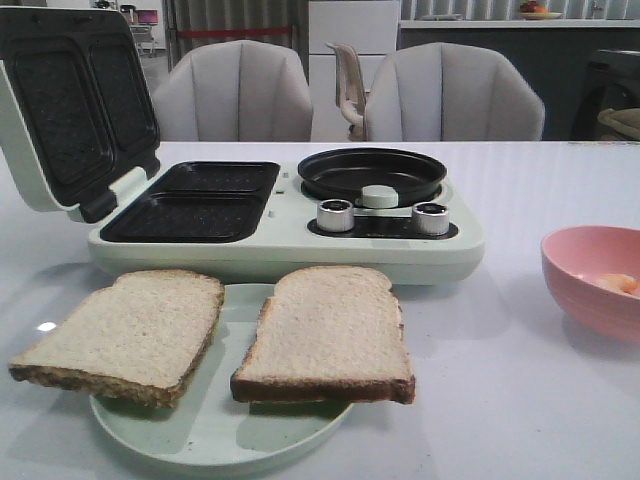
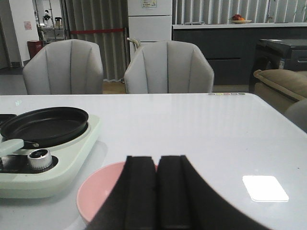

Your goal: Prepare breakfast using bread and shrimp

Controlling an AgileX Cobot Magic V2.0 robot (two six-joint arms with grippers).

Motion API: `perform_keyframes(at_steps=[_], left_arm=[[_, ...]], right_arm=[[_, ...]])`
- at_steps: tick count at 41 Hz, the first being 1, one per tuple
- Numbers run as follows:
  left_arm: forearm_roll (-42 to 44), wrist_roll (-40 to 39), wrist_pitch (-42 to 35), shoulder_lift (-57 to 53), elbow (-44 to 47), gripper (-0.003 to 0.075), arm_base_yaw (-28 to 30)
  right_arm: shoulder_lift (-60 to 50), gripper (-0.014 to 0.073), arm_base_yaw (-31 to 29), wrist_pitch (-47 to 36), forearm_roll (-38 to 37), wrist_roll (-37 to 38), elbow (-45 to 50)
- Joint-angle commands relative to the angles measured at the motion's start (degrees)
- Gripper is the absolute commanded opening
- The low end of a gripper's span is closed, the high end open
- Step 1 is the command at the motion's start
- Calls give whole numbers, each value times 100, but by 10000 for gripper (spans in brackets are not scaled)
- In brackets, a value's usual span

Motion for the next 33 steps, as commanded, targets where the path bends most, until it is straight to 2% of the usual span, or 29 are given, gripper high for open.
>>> perform_keyframes(at_steps=[1, 14, 21, 26, 33], left_arm=[[-45, -56, -514, -122, 41, 101, 4], [-22, -56, -627, -122, 41, 101, 4], [-17, -56, -982, -112, -207, 101, 4], [-17, -56, -642, -88, -922, 101, 4], [-17, -56, 471, 316, -2250, 101, 4]], right_arm=[[-124, 36, 9, -520, 10, -30, -101], [-124, 36, 9, -531, 19, -30, -143], [-124, 36, 9, -108, 216, -30, -819], [21, 36, 9, 494, 211, -30, -1609], [741, 36, 4, 1370, 199, -30, -2682]])
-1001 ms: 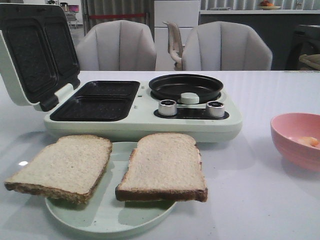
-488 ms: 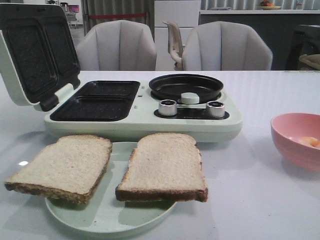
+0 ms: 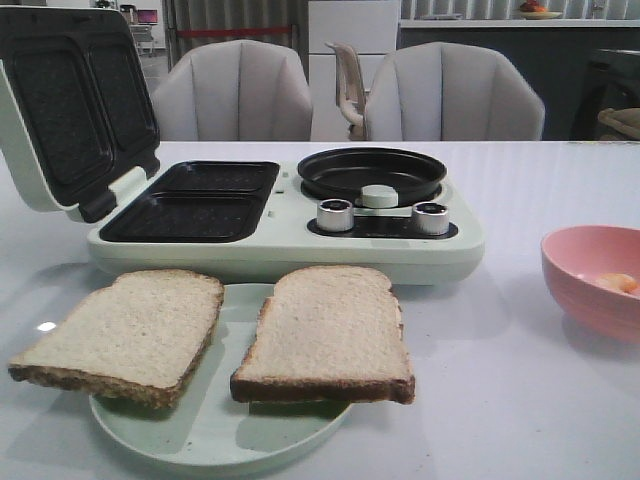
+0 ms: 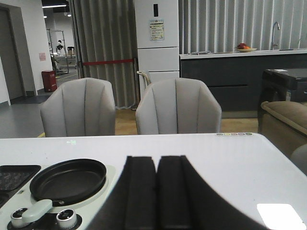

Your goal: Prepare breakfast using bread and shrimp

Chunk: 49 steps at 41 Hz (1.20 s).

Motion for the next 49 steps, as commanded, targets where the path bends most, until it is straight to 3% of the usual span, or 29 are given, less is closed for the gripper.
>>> perform_keyframes(at_steps=[1, 12, 23, 33, 38, 41, 46, 49], left_arm=[[-17, -56, 256, 381, -877, 101, 4], [-41, -56, 2060, 1694, -2272, 101, 4], [-41, -56, 2509, 2506, -2045, 101, 4], [-41, -56, 2506, 2954, -1948, 101, 4], [-41, -56, 2474, 3076, -1948, 108, 4], [-41, -56, 2474, 3158, -1948, 174, 4], [-41, -56, 2459, 3312, -1948, 421, 4], [-27, -56, 2447, 3421, -1948, 526, 4]], right_arm=[[589, 36, 4, 207, 0, -30, -761], [2038, 36, -2, 1337, 0, -30, -1648], [3139, 36, -2, 1544, -34, -30, -1638], [3897, 36, -2, 1783, -520, -30, -1638], [4045, 106, -2, 1787, -475, -30, -1638], [4075, 231, -2, 1782, -437, -30, -1638], [4075, 442, -2, 1722, -437, -30, -1638], [4075, 506, -2, 1713, -437, -30, -1638]])
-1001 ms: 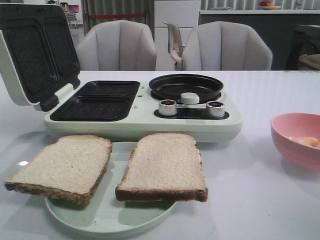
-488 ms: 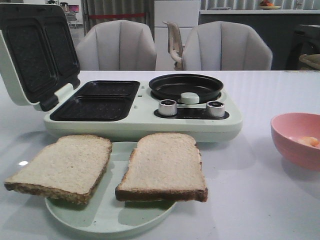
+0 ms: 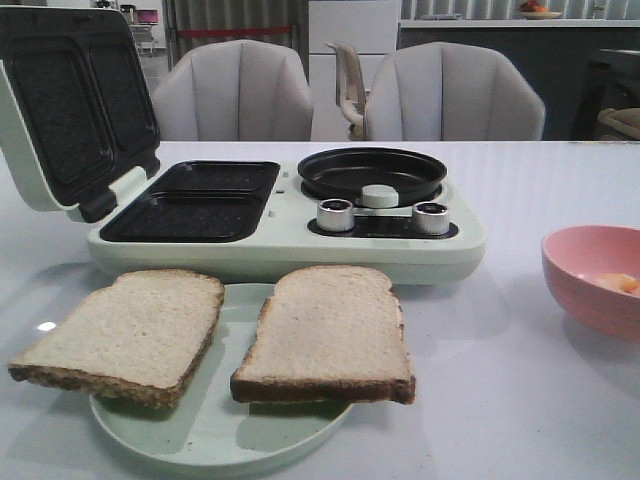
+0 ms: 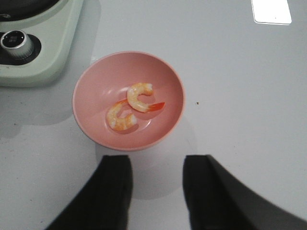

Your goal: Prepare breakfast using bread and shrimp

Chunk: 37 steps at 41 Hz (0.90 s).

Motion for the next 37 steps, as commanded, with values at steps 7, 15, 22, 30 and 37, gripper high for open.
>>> perform_keyframes(at_steps=[7, 15, 22, 30, 37], left_arm=[[-27, 302, -458, 492, -171, 548, -279], [86, 1131, -458, 1112, -171, 548, -1425], [815, 1630, -256, 1620, -111, 548, -2603], [2461, 957, -421, 2137, 385, 482, -3870], [4344, -471, -350, 2653, 591, 452, -4454]], right_arm=[[9, 505, -2, -423, 12, -30, -196], [9, 505, -2, -423, 12, -30, -196], [9, 505, -2, -423, 12, -30, -196], [9, 505, -2, -423, 12, -30, -196], [9, 505, -2, -423, 12, -30, -196]])
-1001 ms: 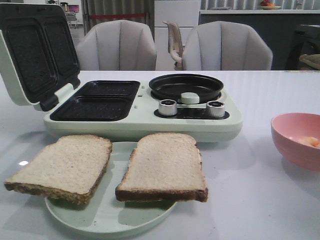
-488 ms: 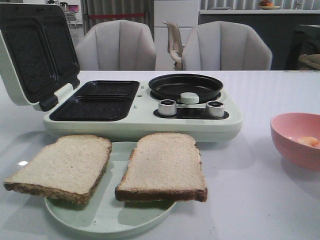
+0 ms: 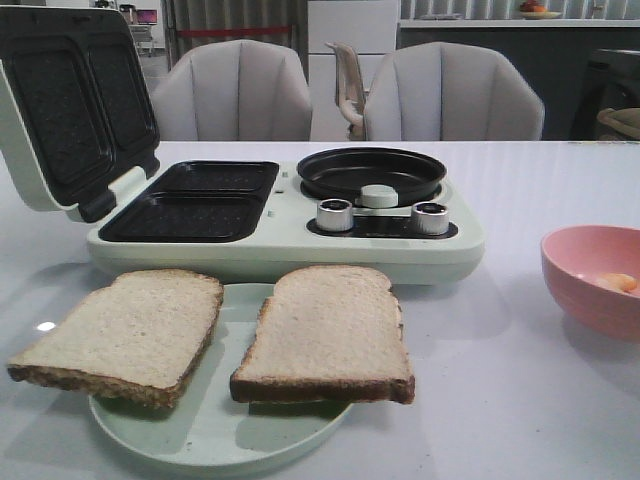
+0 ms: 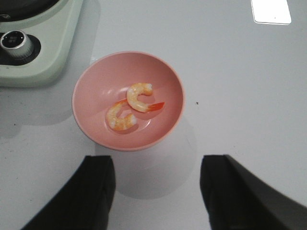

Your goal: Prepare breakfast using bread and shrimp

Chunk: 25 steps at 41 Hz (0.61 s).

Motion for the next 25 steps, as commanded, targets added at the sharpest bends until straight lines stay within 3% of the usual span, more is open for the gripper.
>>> perform_keyframes(at_steps=[1, 14, 25], left_arm=[[1140, -836, -264, 239, -72, 452, -272], [4029, -3174, -285, 1398, -72, 452, -349], [4967, -3898, -402, 2244, -72, 445, -349]], right_arm=[[9, 505, -2, -423, 2, -30, -196], [9, 505, -2, -423, 2, -30, -196], [9, 505, -2, -423, 2, -30, -196]])
